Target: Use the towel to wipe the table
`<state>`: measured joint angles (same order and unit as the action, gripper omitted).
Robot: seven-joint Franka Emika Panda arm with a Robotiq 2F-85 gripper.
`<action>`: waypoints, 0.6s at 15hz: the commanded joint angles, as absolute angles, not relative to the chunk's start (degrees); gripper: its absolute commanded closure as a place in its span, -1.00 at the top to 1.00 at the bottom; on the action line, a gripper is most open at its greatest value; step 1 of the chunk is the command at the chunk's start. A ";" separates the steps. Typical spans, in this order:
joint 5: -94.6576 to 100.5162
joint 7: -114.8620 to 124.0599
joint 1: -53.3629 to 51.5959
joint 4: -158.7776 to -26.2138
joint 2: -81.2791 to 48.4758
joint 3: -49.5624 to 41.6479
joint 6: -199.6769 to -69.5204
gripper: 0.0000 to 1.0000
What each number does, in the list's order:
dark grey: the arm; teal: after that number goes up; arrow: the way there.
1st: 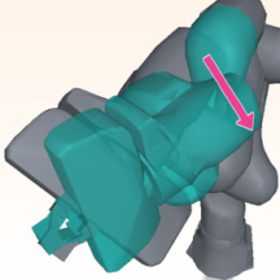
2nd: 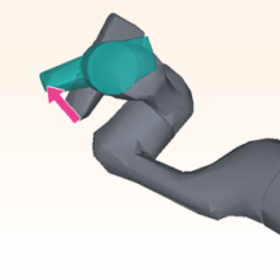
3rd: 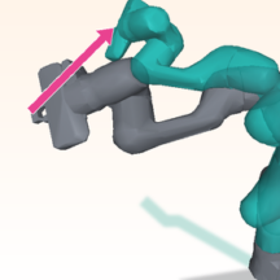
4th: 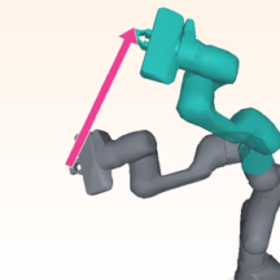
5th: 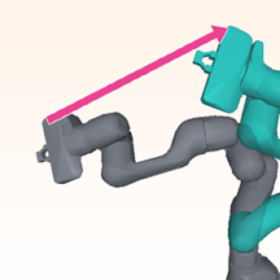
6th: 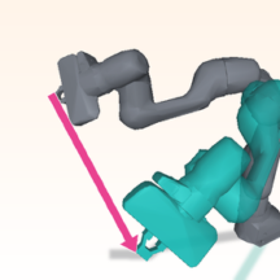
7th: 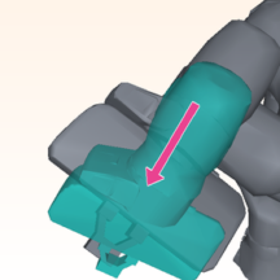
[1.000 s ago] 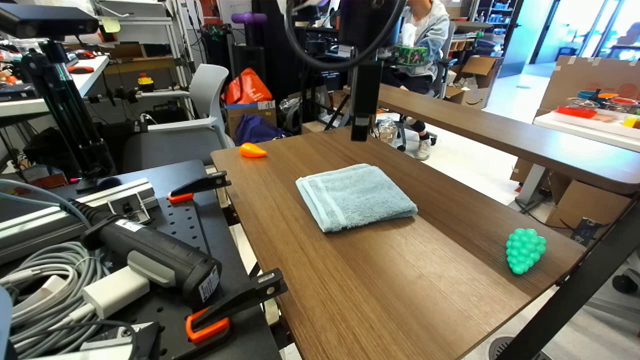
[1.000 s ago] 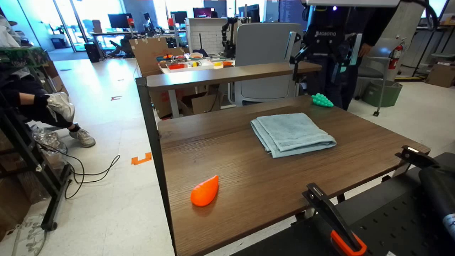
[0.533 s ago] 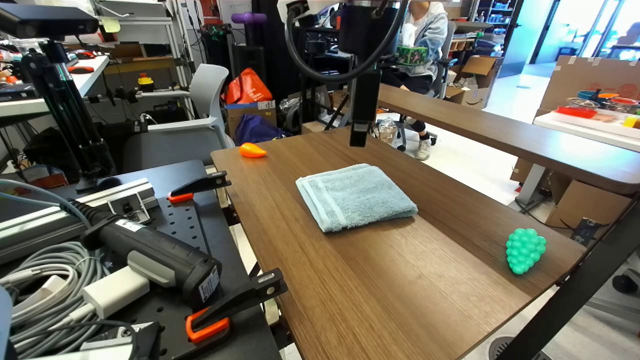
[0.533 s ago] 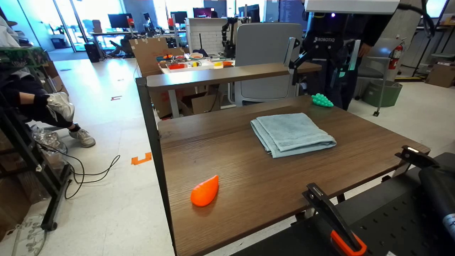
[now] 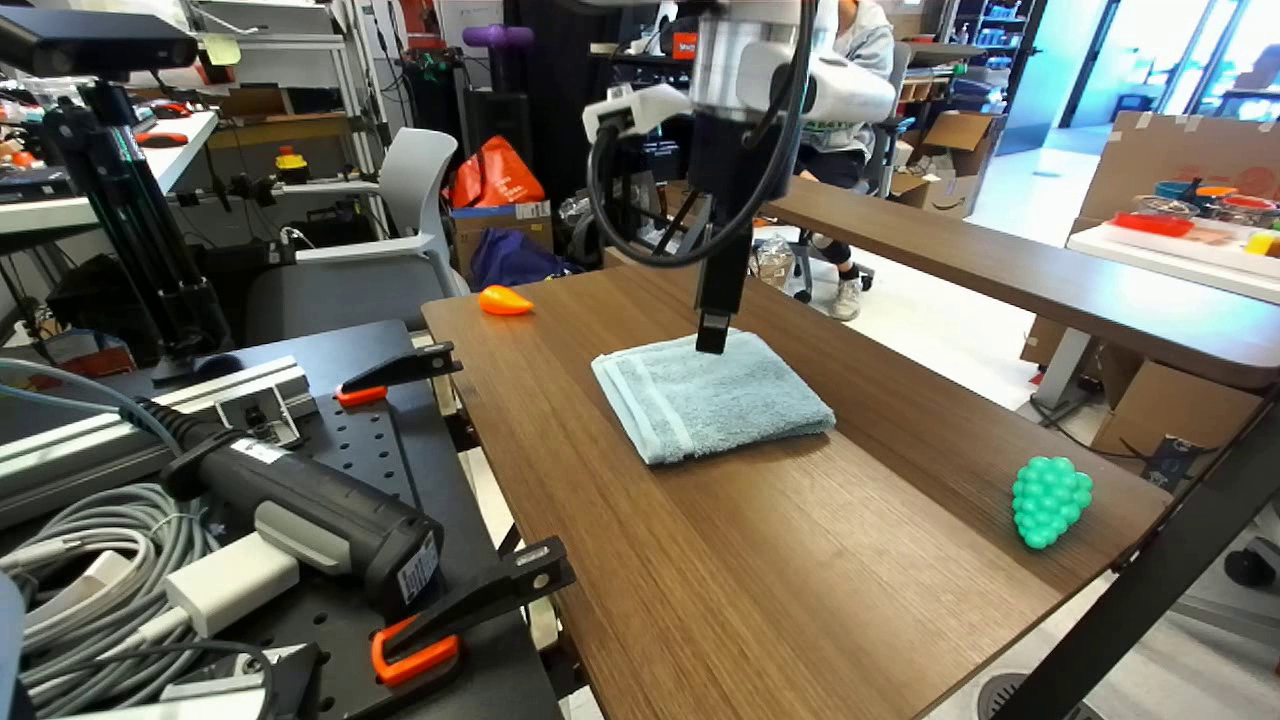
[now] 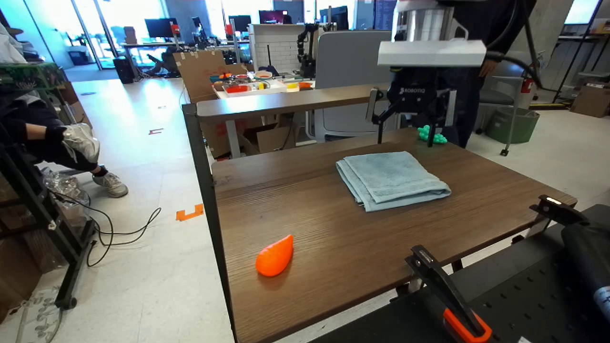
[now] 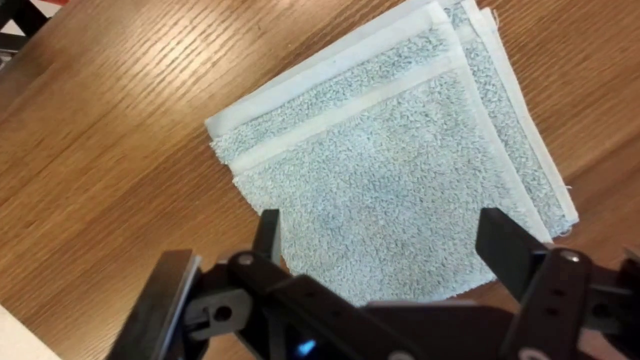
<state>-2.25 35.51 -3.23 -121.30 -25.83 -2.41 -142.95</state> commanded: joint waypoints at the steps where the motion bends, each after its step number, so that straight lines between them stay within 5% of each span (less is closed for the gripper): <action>1: -3.79 37.65 -5.30 -114.90 -35.18 -3.76 -145.21 1.00; 9: -5.51 37.18 -6.54 -113.87 -40.68 -4.44 -150.49 1.00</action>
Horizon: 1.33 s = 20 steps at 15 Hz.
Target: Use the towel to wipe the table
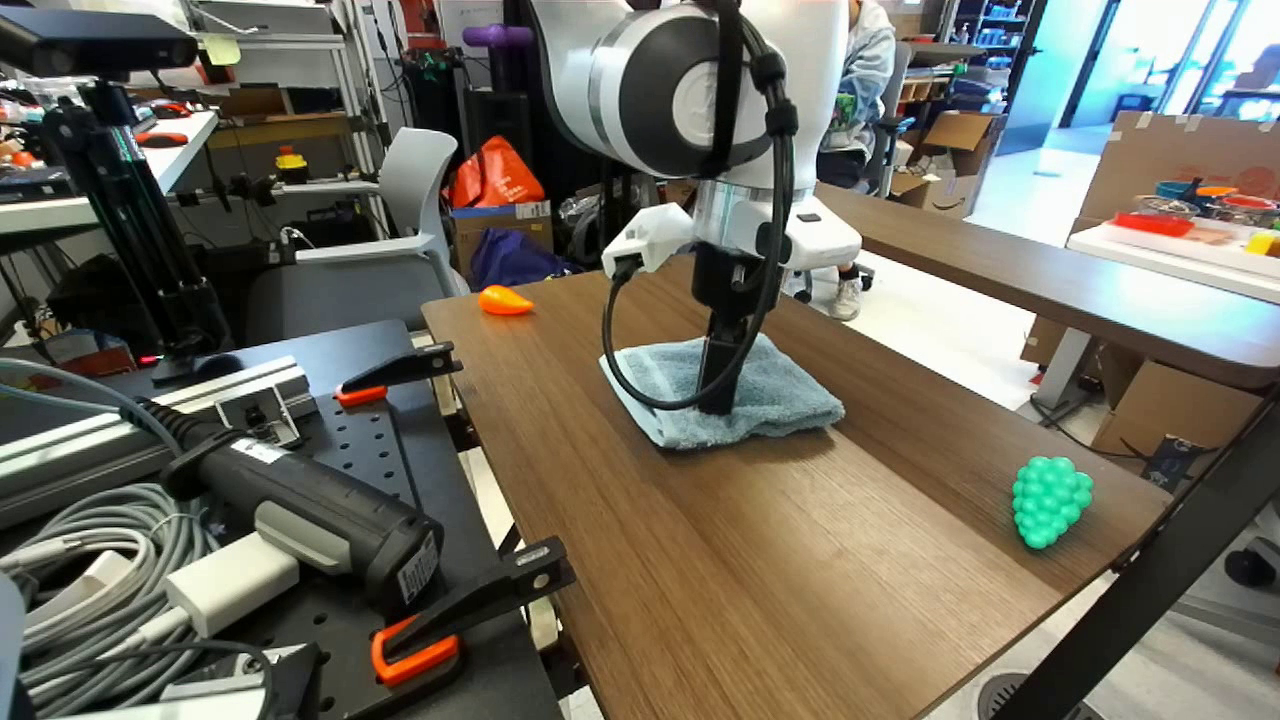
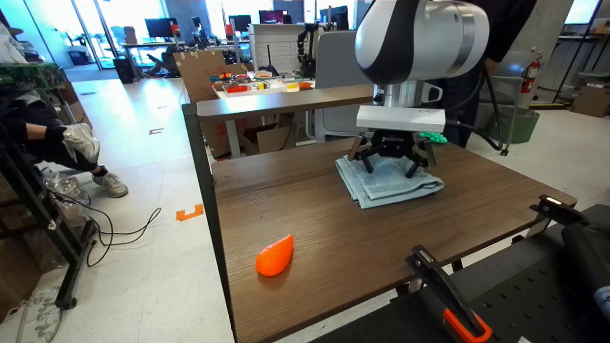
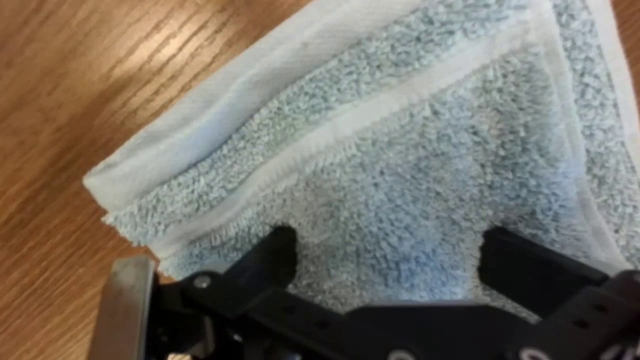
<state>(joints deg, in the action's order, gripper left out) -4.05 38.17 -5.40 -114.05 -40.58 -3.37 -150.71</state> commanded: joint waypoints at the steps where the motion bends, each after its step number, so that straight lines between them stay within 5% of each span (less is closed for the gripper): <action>1: -5.53 37.18 -6.54 -113.77 -40.78 -4.44 -150.56 1.00; 20: -11.64 42.78 -5.17 -85.34 -56.17 -2.38 -136.96 1.00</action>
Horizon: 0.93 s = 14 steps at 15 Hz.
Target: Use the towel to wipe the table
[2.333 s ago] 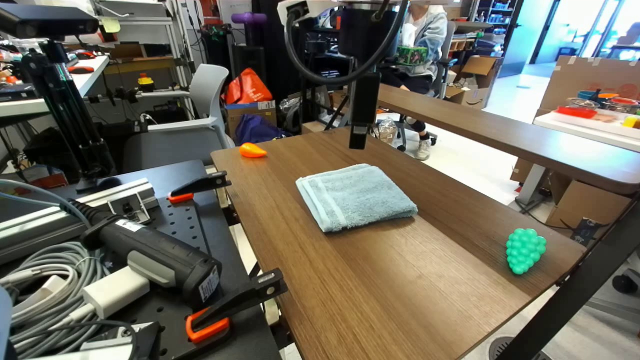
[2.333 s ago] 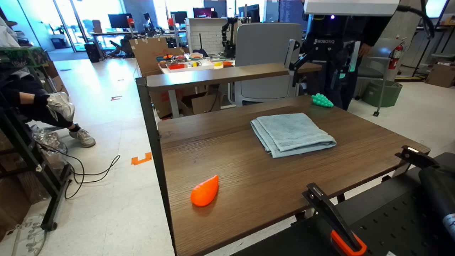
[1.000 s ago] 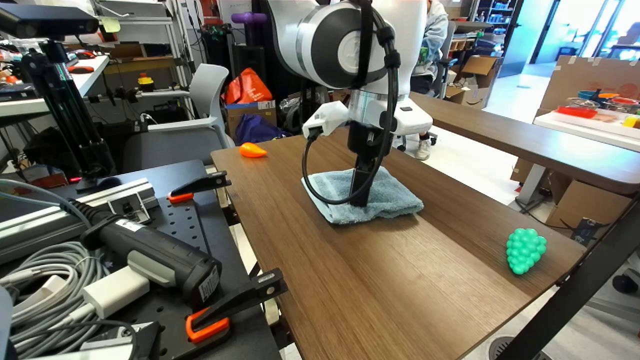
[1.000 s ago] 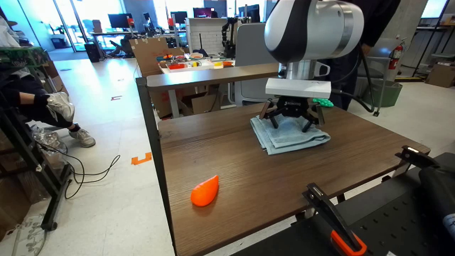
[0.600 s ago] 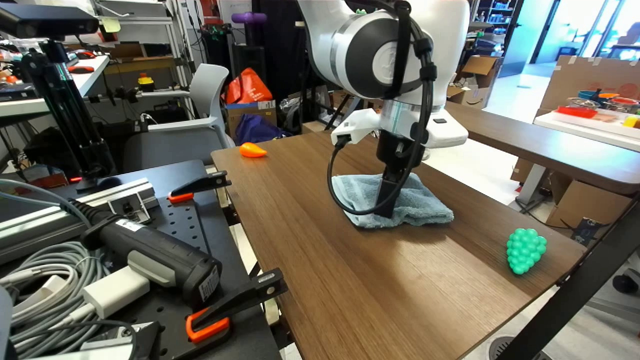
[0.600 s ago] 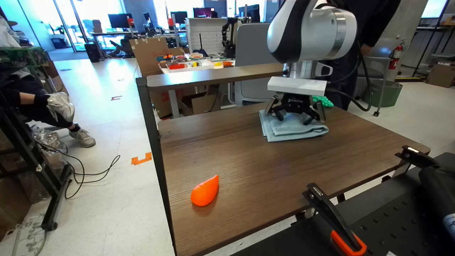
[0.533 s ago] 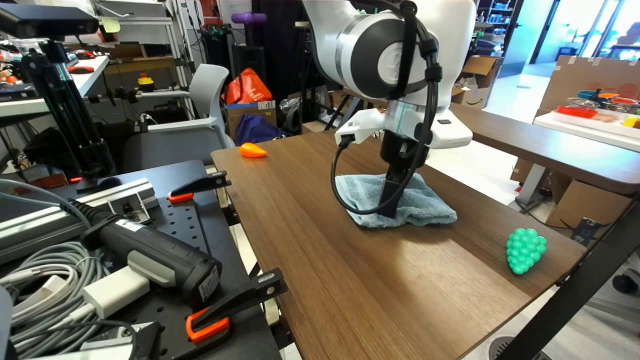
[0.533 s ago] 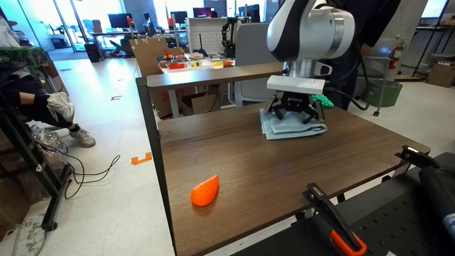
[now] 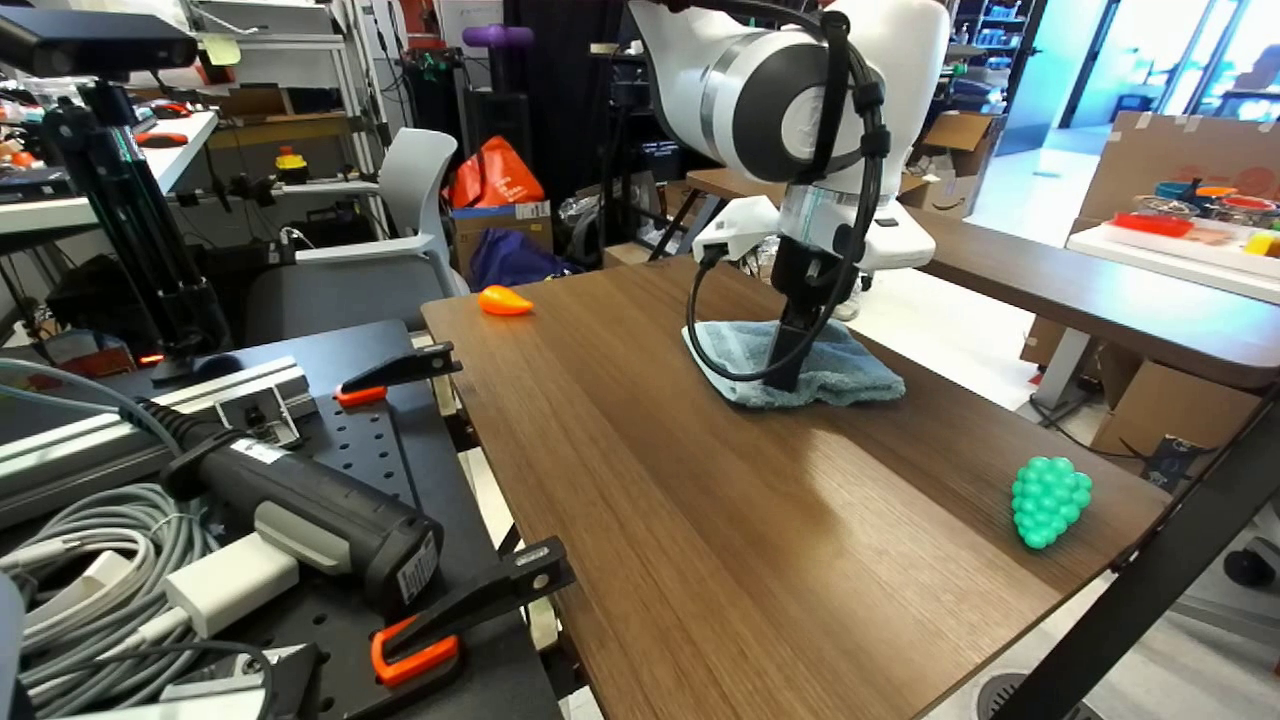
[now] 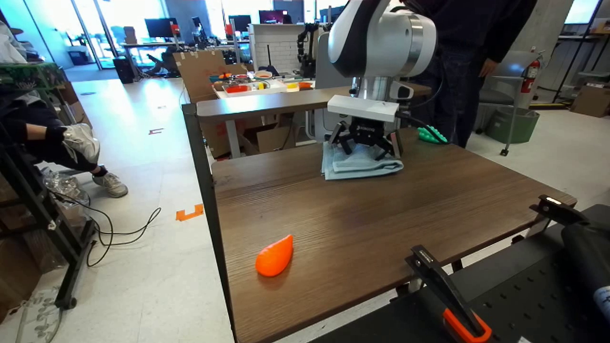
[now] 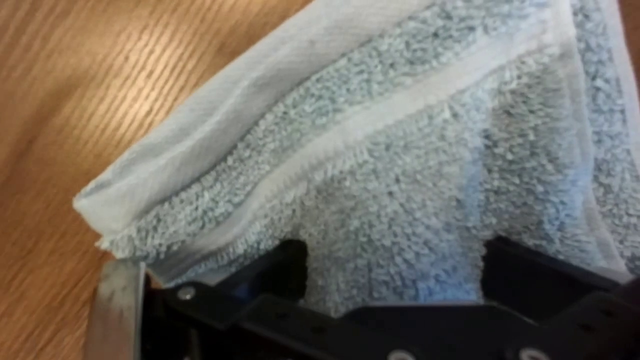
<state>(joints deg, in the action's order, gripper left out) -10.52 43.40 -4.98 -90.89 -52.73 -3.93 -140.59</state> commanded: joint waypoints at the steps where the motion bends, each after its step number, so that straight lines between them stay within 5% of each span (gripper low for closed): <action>1: -11.66 41.96 -5.24 -85.35 -55.79 -1.66 -136.59 1.00; 14: -11.35 36.52 -13.06 -94.21 -49.08 3.33 -139.20 1.00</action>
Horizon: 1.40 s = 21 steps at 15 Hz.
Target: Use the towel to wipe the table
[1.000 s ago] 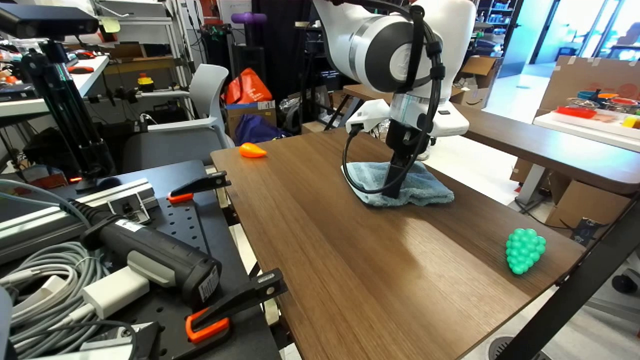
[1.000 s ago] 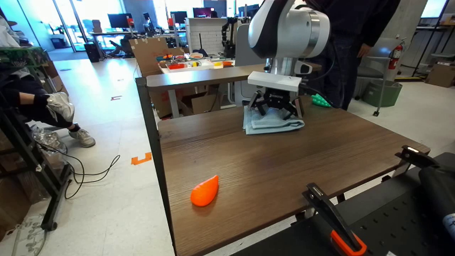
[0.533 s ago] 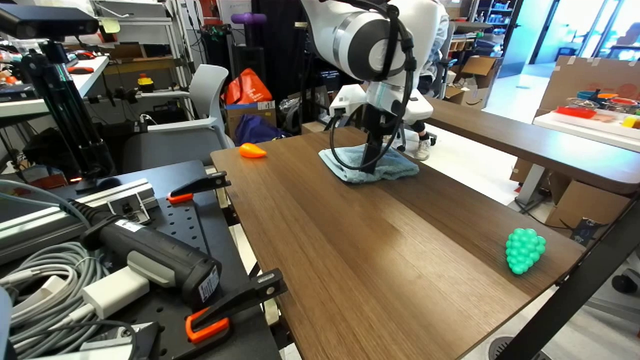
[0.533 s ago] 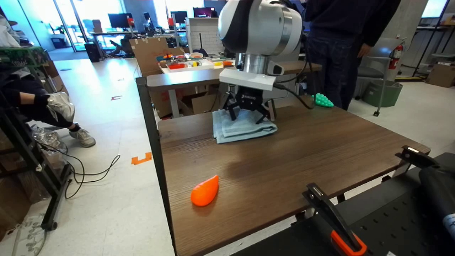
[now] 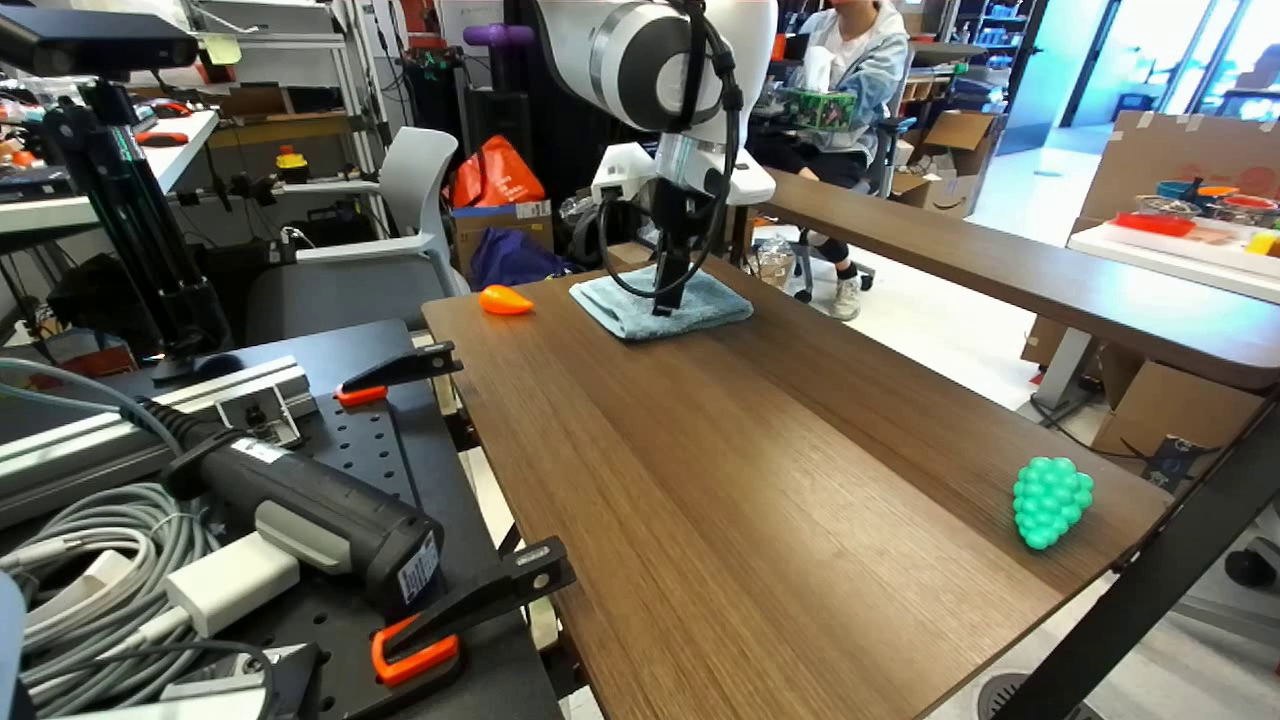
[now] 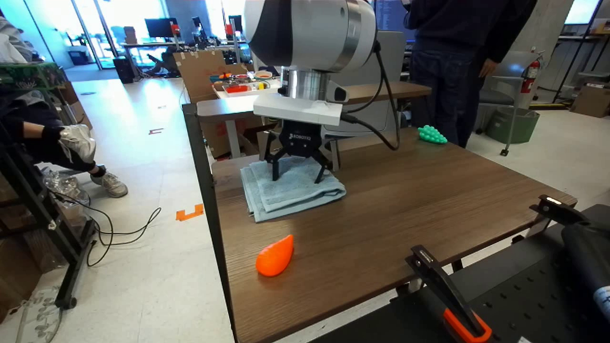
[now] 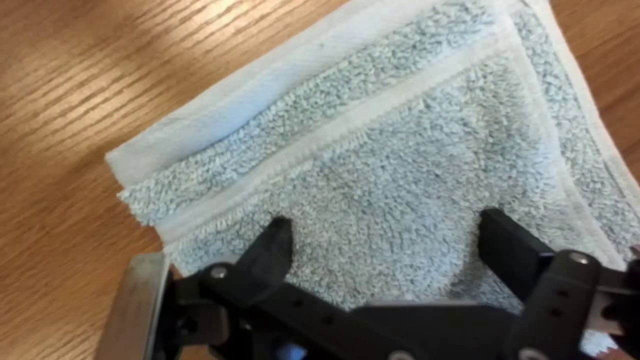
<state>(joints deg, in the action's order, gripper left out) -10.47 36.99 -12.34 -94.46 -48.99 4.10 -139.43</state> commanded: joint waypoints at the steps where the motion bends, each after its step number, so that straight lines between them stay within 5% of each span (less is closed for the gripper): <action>1: -11.36 36.29 -12.94 -94.25 -49.03 3.30 -139.20 1.00; 21: -11.24 38.28 -17.27 -80.62 -59.30 0.09 -150.26 1.00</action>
<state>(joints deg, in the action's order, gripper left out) -10.55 37.26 -18.91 -82.22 -57.72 1.89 -149.02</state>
